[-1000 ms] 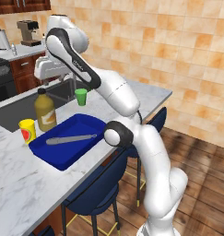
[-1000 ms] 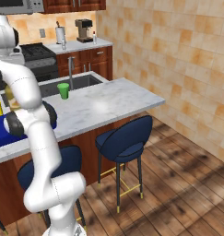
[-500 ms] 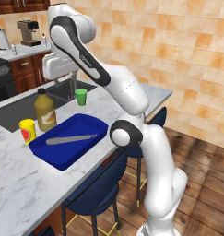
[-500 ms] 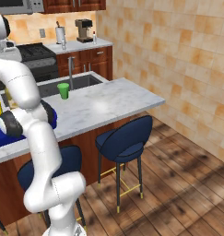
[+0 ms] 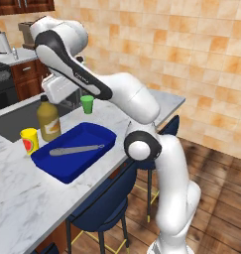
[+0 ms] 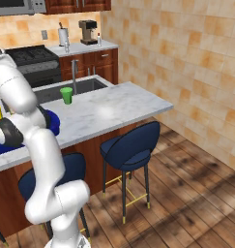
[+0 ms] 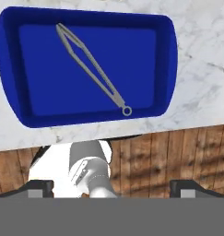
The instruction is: Place the drinks on the dining counter in a tight cluster.
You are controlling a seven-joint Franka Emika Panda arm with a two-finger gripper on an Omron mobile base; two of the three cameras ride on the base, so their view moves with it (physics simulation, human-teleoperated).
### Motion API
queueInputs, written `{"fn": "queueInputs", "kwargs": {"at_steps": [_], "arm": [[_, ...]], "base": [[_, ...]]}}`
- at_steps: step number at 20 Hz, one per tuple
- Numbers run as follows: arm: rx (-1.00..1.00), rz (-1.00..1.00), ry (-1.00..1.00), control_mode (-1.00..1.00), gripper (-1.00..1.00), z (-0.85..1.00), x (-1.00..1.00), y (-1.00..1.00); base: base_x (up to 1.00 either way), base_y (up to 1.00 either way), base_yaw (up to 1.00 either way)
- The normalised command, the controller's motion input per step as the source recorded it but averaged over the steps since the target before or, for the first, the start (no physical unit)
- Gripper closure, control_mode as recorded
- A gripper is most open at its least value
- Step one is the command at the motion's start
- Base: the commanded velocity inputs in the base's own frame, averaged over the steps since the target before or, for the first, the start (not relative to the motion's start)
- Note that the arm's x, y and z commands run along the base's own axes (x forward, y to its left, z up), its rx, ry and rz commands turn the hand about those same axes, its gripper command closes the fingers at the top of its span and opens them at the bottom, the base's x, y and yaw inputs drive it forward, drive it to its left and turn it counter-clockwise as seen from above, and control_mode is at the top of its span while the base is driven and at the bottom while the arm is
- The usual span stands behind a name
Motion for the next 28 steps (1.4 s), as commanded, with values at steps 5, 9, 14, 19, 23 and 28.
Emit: {"fn": "queueInputs", "kwargs": {"at_steps": [5, 9, 14, 19, 23, 28], "arm": [[0.09, 0.00, -0.07, -1.00, -1.00, -0.54, -0.25, -0.53], [0.04, 0.00, 0.01, -1.00, -1.00, -0.32, -0.34, -0.72], [0.05, 0.00, 0.01, -1.00, -1.00, -0.33, -0.38, -0.75], [0.11, 0.00, 0.01, -1.00, -1.00, -0.09, -0.29, -0.62], [0.21, -0.03, 0.03, -1.00, -1.00, -0.01, -0.33, -0.51], [0.15, -0.02, -0.01, -1.00, -1.00, -0.10, -0.39, -0.34]], "base": [[0.00, 0.00, 0.00], [0.00, 0.00, 0.00], [0.00, 0.00, 0.00], [0.00, 0.00, 0.00], [0.00, 0.00, 0.00], [0.00, 0.00, 0.00]]}}
